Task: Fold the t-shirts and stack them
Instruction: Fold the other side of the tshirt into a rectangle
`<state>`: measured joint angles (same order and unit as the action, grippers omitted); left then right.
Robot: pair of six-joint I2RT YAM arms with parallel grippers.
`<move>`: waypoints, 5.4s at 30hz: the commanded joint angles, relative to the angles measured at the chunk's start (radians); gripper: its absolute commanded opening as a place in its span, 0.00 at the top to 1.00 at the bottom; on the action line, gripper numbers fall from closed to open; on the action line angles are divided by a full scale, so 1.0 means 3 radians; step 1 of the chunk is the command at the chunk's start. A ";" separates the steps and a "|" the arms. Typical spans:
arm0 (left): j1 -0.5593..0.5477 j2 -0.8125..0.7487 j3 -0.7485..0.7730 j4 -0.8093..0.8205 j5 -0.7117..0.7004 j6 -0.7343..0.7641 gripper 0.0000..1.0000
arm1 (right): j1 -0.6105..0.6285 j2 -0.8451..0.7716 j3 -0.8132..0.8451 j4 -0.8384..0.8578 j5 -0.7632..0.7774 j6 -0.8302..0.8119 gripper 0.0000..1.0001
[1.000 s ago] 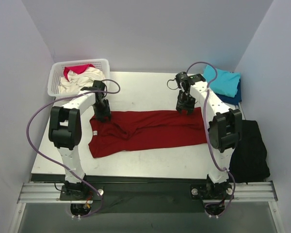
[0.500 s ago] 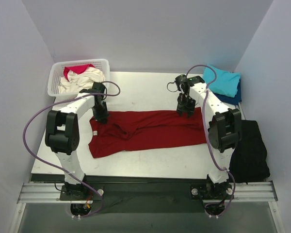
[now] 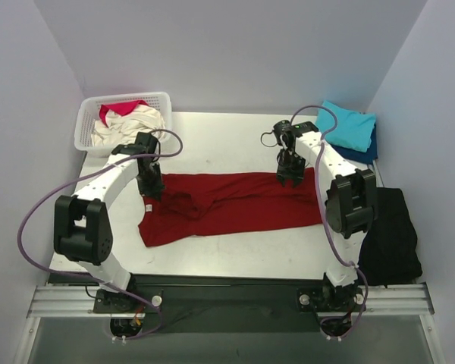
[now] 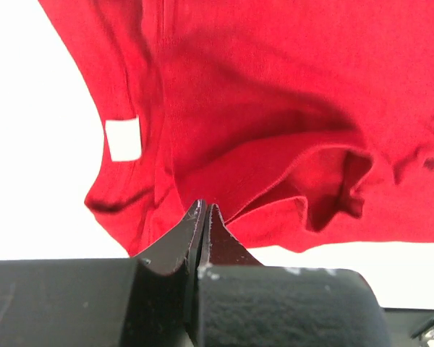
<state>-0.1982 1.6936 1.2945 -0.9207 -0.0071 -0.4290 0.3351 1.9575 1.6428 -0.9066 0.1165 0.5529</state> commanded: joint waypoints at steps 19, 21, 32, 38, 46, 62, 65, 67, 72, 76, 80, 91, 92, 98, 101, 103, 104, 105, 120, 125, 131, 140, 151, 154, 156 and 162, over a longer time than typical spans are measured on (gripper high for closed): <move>-0.0526 -0.1094 -0.1017 -0.0475 -0.0386 -0.0615 1.00 | 0.1152 -0.0067 0.0118 0.0255 -0.0465 -0.0166 0.67; -0.0521 -0.1151 -0.1043 -0.0520 -0.0386 -0.0671 1.00 | 0.1341 -0.0006 0.0184 0.0362 -0.0501 -0.0227 0.67; -0.0015 -0.1274 -0.1109 -0.0158 0.0125 -0.0810 1.00 | 0.1838 0.0679 0.0905 0.0532 -0.0303 -0.0519 0.64; 0.0037 -0.0947 -0.1022 0.0170 0.0366 -0.0789 0.77 | 0.1940 0.0930 0.1212 0.0588 -0.0291 -0.0636 0.60; 0.0149 -0.0757 -0.1043 0.0400 0.0351 -0.0707 0.65 | 0.2084 0.1027 0.1365 0.0644 -0.0276 -0.0749 0.60; 0.0165 -0.0578 -0.1130 0.0947 0.0259 -0.0672 0.66 | 0.2145 0.1175 0.1524 0.0700 -0.0327 -0.0780 0.60; 0.0170 -0.0537 -0.1130 0.0972 0.0198 -0.0646 0.67 | 0.2140 0.1201 0.1534 0.0721 -0.0332 -0.0800 0.60; 0.0185 -0.0507 -0.1119 0.0988 0.0172 -0.0636 0.70 | 0.2140 0.1216 0.1555 0.0726 -0.0332 -0.0810 0.60; 0.0205 -0.0496 -0.1068 0.0968 0.0111 -0.0590 0.99 | 0.2145 0.1273 0.1611 0.0731 -0.0363 -0.0821 0.60; 0.0211 -0.0557 -0.1063 0.0896 0.0116 -0.0554 1.00 | 0.2140 0.1278 0.1611 0.0726 -0.0363 -0.0821 0.61; 0.0216 -0.0690 -0.1078 0.0794 0.0110 -0.0508 1.00 | 0.2140 0.1262 0.1611 0.0741 -0.0348 -0.0826 0.61; 0.0216 -0.0798 -0.1043 0.0656 0.0162 -0.0493 1.00 | 0.2145 0.1339 0.1627 0.0757 -0.0481 -0.0795 0.62; 0.0211 -0.0793 -0.1038 0.0661 0.0177 -0.0498 1.00 | 0.2150 0.1334 0.1555 0.0757 -0.0475 -0.0790 0.63; 0.0216 -0.0757 -0.1027 0.0681 0.0197 -0.0498 1.00 | 0.2145 0.1242 0.1279 0.0757 -0.0399 -0.0744 0.67; 0.0216 -0.0747 -0.1038 0.0681 0.0208 -0.0493 1.00 | 0.2150 0.1221 0.1176 0.0757 -0.0302 -0.0744 0.69; 0.0216 -0.0747 -0.1048 0.0686 0.0218 -0.0498 1.00 | 0.2145 0.1227 0.1151 0.0757 -0.0307 -0.0744 0.70; 0.0216 -0.0742 -0.1048 0.0691 0.0218 -0.0493 1.00 | 0.2145 0.1227 0.1136 0.0752 -0.0307 -0.0739 0.71; 0.0221 -0.0752 -0.1053 0.0686 0.0218 -0.0498 1.00 | 0.2145 0.1222 0.1135 0.0757 -0.0307 -0.0739 0.78; 0.0252 -0.0982 -0.1002 0.0395 0.0151 -0.0472 1.00 | 0.2160 0.0654 0.0702 0.0741 -0.0138 -0.0693 0.95; 0.0257 -0.1094 -0.1032 0.0339 0.0172 -0.0462 1.00 | 0.2196 0.0526 0.0583 0.0741 -0.0133 -0.0677 0.84; 0.0262 -0.1125 -0.1099 0.0303 0.0254 -0.0472 1.00 | 0.2252 0.0531 0.0629 0.0741 -0.0179 -0.0698 0.74; 0.0262 -0.1191 -0.1267 0.0205 0.0376 -0.0518 1.00 | 0.2283 0.0490 0.0461 0.0741 -0.0225 -0.0703 0.78; 0.0257 -0.1171 -0.1559 0.0119 0.0468 -0.0523 1.00 | 0.2283 0.0649 0.0537 0.0762 -0.0199 -0.0667 0.78; 0.0257 -0.1161 -0.1579 0.0134 0.0479 -0.0523 1.00 | 0.2273 0.0720 0.0578 0.0772 -0.0235 -0.0657 0.77; 0.0262 -0.1136 -0.1595 0.0134 0.0468 -0.0508 1.00 | 0.2268 0.0776 0.0583 0.0782 -0.0281 -0.0642 0.77; 0.0257 -0.1074 -0.1600 0.0185 0.0514 -0.0518 1.00 | 0.2268 0.0884 0.0558 0.0844 -0.0352 -0.0642 0.76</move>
<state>-0.1287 1.3659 0.8104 -0.8627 0.1249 -0.5865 1.0153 2.2032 1.7878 -0.6365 0.0280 0.3508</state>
